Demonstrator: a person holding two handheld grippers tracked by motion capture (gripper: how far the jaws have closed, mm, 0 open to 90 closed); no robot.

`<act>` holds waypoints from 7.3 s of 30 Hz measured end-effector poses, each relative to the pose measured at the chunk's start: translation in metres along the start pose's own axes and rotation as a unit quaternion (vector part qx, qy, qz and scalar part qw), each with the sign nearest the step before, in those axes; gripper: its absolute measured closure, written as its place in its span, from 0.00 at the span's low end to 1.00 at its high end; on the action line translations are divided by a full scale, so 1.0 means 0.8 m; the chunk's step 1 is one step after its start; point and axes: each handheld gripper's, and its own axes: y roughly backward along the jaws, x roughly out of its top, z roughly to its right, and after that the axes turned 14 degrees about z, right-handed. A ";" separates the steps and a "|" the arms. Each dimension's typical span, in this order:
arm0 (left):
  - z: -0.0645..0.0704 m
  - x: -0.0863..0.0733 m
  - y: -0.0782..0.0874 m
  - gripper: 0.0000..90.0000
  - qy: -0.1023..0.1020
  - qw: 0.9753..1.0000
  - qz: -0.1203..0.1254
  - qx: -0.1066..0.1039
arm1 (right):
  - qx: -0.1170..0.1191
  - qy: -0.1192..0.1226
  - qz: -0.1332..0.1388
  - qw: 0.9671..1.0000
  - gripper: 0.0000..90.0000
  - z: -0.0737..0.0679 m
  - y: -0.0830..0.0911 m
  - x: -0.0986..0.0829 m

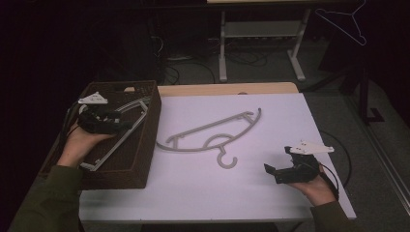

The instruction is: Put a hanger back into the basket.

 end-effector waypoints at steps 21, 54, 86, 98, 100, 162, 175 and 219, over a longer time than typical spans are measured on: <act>0.125 0.027 -0.085 0.95 -0.028 0.992 0.013 -0.125 | 0.009 0.003 0.006 1.000 0.00 -0.001 -0.002 0.004; 0.151 -0.070 -0.210 1.00 -0.042 0.991 -0.107 -0.067 | 0.017 0.002 -0.003 1.000 0.00 -0.004 -0.004 -0.001; 0.266 -0.081 -0.224 1.00 -0.080 0.962 -0.140 -0.220 | 0.019 0.003 -0.008 1.000 0.00 -0.008 -0.007 -0.002; 0.193 -0.079 -0.165 1.00 -0.048 0.983 -0.104 -0.142 | -0.031 -0.019 -0.036 0.999 0.38 0.001 -0.033 0.013; 0.186 -0.086 -0.159 1.00 -0.043 0.985 -0.104 -0.128 | -0.045 -0.027 -0.042 0.998 0.53 0.005 -0.046 0.017; 0.220 -0.083 -0.185 1.00 -0.074 0.977 -0.100 -0.175 | 0.014 -0.003 -0.082 0.997 1.00 -0.033 -0.175 0.039; 0.177 -0.038 -0.265 1.00 -0.049 0.990 -0.080 -0.104 | 0.093 0.010 -0.103 0.990 1.00 -0.094 -0.106 0.017; 0.154 -0.041 -0.291 1.00 -0.078 0.987 -0.127 -0.059 | 0.060 0.076 -0.200 0.975 1.00 -0.098 -0.090 -0.011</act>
